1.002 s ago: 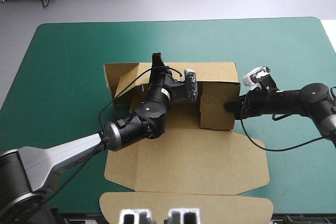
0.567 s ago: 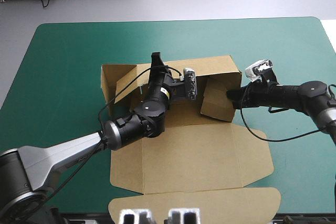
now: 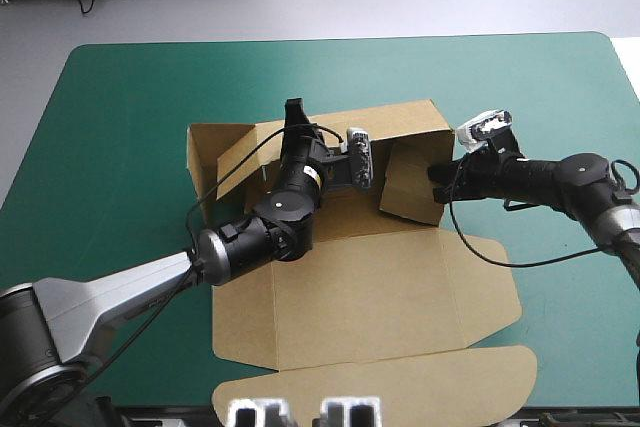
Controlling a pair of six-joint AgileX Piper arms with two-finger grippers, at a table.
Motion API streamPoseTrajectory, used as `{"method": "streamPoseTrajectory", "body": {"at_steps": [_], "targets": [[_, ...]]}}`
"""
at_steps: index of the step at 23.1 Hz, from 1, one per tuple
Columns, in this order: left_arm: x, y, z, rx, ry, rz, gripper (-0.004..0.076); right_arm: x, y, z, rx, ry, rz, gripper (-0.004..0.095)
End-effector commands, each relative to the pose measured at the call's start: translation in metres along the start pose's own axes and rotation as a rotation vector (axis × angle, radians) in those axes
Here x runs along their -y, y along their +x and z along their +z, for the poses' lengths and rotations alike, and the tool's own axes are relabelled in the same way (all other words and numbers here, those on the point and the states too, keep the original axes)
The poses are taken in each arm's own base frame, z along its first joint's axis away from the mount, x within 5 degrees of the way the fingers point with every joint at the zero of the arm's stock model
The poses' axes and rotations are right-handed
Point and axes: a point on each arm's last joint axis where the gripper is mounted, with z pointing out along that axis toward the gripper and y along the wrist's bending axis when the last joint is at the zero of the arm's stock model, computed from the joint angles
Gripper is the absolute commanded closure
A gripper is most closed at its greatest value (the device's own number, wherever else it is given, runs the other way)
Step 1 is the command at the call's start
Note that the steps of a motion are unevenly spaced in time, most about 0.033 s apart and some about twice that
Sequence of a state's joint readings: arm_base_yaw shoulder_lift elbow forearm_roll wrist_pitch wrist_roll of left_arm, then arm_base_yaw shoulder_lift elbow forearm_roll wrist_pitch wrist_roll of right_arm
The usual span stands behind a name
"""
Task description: Fold the box
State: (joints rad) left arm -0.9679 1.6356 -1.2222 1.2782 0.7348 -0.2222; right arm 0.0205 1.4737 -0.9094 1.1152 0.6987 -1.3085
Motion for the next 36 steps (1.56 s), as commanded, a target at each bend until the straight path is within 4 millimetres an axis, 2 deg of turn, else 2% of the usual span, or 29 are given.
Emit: {"method": "streamPoseTrajectory", "body": {"at_steps": [1, 4, 5, 7, 10, 14, 18, 21, 24, 28, 29, 32, 33, 36], "targets": [[-0.006, -0.017, -0.014, 0.162, 0.010, -0.036, 0.0650, -0.006, -0.006, -0.001, 0.017, 0.004, -0.024, 0.0908], [-0.009, -0.018, -0.015, 0.177, -0.033, 0.005, 0.0411, -0.009, -0.008, -0.006, 0.026, 0.009, -0.005, 0.0908], [-0.009, -0.020, -0.015, 0.198, -0.026, -0.047, 0.0309, -0.010, -0.008, -0.008, 0.017, 0.014, -0.008, 0.0908], [-0.011, -0.022, -0.015, 0.222, -0.031, -0.135, 0.0240, -0.009, -0.006, -0.008, -0.001, 0.022, -0.008, 0.0908], [-0.019, -0.026, -0.020, 0.239, -0.120, -0.129, 0.0241, -0.008, -0.004, -0.008, -0.028, 0.036, 0.001, 0.0908], [-0.038, -0.042, -0.055, 0.190, -0.420, -0.165, 0.0242, -0.007, -0.003, -0.008, -0.037, 0.040, 0.000, 0.0908], [-0.049, -0.052, -0.079, 0.233, -0.453, -0.249, 0.0243, -0.007, -0.003, -0.008, -0.035, 0.042, 0.007, 0.0908], [-0.063, -0.053, -0.095, 0.270, -0.476, -0.291, 0.0280, -0.008, -0.004, -0.009, -0.035, 0.041, 0.029, 0.0908], [-0.086, -0.047, -0.111, 0.271, -0.529, -0.372, 0.0393, -0.010, -0.007, -0.014, -0.019, 0.046, 0.028, 0.0908], [-0.131, -0.027, -0.132, 0.275, -0.591, -0.557, 0.0651, -0.016, -0.011, -0.027, 0.004, 0.079, 0.037, 0.0908], [-0.152, -0.011, -0.135, 0.248, -0.602, -0.645, 0.0731, -0.018, -0.012, -0.034, -0.006, 0.102, 0.051, 0.0908], [-0.182, 0.031, -0.135, 0.111, -0.515, -0.763, 0.0729, -0.023, -0.007, -0.049, -0.077, 0.154, 0.087, 0.0909], [-0.194, 0.058, -0.134, 0.042, -0.498, -0.827, 0.0729, -0.028, -0.005, -0.057, -0.102, 0.164, 0.101, 0.0909], [-0.205, 0.099, -0.134, -0.072, -0.504, -0.942, 0.0729, -0.036, -0.004, -0.067, -0.114, 0.154, 0.137, 0.0909]]}}
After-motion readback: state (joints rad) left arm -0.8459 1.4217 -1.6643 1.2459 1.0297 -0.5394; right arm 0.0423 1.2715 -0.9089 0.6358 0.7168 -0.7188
